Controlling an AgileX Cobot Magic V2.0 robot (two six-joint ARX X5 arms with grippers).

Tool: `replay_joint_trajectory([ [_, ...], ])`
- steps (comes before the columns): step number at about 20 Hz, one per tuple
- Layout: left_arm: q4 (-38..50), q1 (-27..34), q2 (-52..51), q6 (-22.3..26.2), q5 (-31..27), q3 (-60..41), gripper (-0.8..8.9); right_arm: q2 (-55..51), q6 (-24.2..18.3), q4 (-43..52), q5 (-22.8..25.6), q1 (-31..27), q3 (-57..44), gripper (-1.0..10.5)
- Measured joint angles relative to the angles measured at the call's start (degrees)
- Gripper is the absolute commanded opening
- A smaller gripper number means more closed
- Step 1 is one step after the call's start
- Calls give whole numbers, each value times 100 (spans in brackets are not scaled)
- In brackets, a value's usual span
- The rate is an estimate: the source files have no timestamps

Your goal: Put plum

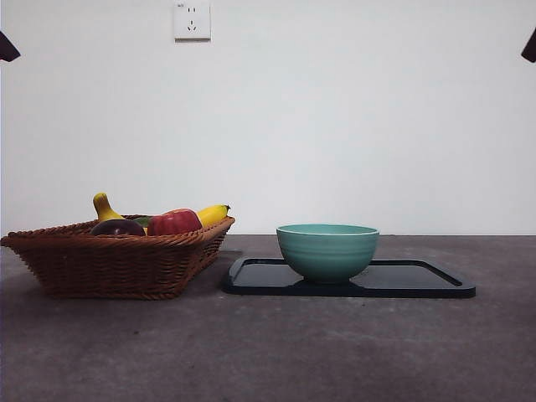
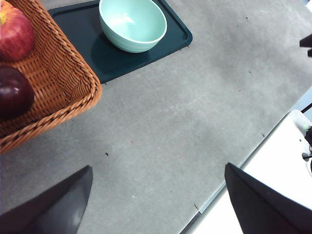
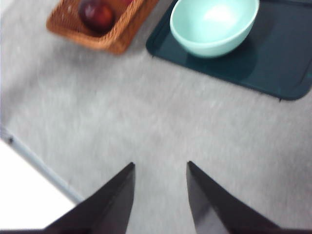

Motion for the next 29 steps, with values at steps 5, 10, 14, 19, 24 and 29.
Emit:
replay_joint_trajectory([
  [5, -13, 0, 0, 0, 0, 0, 433, 289, 728, 743, 120, 0, 9, 239],
  [10, 2, 0, 0, 0, 0, 0, 433, 1128, 955, 1036, 354, -2, 483, 241],
  [14, 0, 0, 0, 0, 0, 0, 433, 2149, 881, 1095, 678, -24, 1294, 279],
  [19, 0, 0, 0, 0, 0, 0, 433, 3661, 669, 1047, 723, -151, 2271, 279],
  [24, 0, 0, 0, 0, 0, 0, 433, 4957, 505, 1058, 883, -197, 3012, 279],
  [29, 0, 0, 0, 0, 0, 0, 433, 5899, 446, 1298, 1005, -197, 3233, 278],
])
